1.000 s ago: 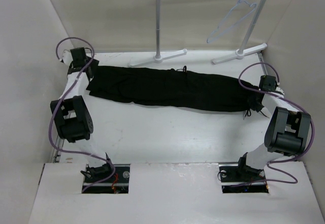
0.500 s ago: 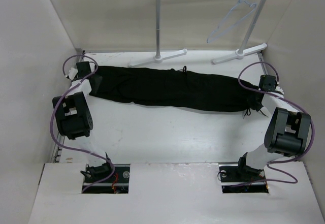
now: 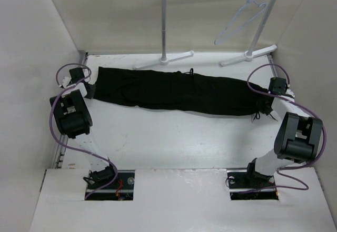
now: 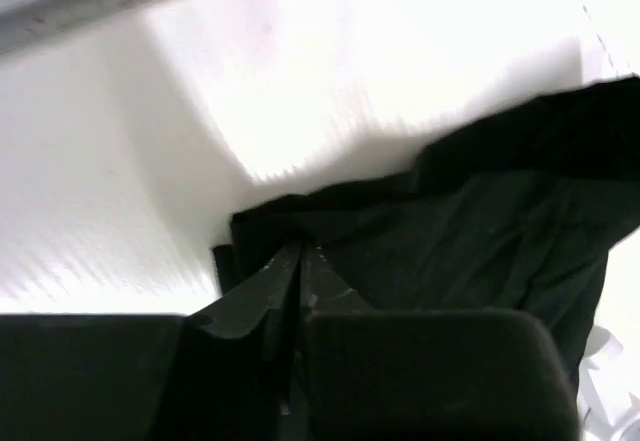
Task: Place the trousers on the hanger
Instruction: Fold the trousers at the center of the board.
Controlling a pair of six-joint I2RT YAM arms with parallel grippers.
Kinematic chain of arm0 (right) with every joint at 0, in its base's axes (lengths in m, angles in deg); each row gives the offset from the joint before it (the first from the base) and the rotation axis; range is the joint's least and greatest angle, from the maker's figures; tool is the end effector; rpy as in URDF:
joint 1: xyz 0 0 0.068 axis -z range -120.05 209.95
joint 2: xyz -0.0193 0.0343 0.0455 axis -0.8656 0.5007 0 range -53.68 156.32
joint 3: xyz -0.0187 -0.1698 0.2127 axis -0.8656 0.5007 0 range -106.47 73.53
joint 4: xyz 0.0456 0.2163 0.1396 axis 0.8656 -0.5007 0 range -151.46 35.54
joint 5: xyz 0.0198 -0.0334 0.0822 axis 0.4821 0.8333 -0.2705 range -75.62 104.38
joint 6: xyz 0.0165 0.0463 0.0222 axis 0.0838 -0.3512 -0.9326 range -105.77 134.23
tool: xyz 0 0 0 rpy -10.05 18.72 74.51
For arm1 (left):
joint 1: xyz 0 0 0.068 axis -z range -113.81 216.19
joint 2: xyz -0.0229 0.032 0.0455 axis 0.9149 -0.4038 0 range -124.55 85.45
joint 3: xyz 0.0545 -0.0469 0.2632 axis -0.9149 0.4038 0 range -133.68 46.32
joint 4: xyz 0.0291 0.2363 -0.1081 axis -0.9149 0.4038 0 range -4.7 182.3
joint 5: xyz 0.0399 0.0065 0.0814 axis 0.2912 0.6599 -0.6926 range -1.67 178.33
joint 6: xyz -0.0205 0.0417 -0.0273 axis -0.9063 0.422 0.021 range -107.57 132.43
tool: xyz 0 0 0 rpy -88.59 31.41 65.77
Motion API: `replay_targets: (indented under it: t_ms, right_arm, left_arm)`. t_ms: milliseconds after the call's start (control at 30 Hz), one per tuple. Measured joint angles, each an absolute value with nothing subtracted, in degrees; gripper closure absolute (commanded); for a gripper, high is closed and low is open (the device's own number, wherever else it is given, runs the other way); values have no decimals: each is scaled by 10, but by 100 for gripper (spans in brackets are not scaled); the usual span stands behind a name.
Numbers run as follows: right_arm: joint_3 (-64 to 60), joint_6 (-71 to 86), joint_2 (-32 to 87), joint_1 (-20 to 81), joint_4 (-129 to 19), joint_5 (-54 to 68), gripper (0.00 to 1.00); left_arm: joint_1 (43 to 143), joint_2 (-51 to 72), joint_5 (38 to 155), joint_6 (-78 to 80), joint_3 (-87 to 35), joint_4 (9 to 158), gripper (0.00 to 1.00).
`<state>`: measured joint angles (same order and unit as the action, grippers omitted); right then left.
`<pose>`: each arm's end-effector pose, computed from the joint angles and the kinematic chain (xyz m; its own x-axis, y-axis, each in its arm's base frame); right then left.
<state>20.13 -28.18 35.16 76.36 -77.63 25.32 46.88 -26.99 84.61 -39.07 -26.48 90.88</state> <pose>0.2915 -0.0928 0.1912 -0.3537 0.7944 -0.4938 0.8270 0.5122 0.2316 0.4003 0.1427 0.1697 -0.1251 -0.8713 -0.4745 -0.7566 0.3932 -0.5225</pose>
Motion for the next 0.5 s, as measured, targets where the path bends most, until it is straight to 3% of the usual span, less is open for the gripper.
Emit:
replay_targets:
  t_ms: [300,367,500]
  right_arm:
    - [210,-283,345,775,-780,267,100]
    - [218,-284,336,777,-782,270,100]
    - [220,-287,329,780,-784,273,99]
  left_arm:
    - [393,-218,776,-385,-201,941,100]
    - [391,-198,756,-385,-185,954,91]
    - [433,-154,741,-389,-161,954,59]
